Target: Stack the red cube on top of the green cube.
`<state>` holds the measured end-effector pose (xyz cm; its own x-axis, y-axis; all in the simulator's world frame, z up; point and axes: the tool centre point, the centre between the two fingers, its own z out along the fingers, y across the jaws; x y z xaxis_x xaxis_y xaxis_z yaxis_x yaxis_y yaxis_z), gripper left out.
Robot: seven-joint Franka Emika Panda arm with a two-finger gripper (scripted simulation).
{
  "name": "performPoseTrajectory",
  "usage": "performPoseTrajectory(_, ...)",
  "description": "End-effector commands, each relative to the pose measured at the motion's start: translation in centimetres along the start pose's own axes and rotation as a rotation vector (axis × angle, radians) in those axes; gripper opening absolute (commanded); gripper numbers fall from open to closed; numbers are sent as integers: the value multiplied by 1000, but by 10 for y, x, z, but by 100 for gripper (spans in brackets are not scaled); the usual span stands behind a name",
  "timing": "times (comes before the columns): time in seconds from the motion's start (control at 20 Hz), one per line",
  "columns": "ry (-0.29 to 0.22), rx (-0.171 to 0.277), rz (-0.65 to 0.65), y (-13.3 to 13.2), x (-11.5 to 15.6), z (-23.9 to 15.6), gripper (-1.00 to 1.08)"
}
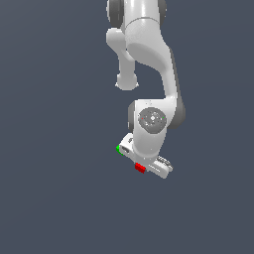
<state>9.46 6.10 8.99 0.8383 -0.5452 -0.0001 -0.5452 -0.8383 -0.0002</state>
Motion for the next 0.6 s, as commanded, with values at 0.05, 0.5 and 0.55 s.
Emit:
performPoseTrajectory(0.05,0,0,0,0,0,-19,-100)
performPoseTrajectory(0.5,1,0,0,-1,1,-29,-100)
performPoseTrajectory(0.55,1,0,0,0,1,-29,-100)
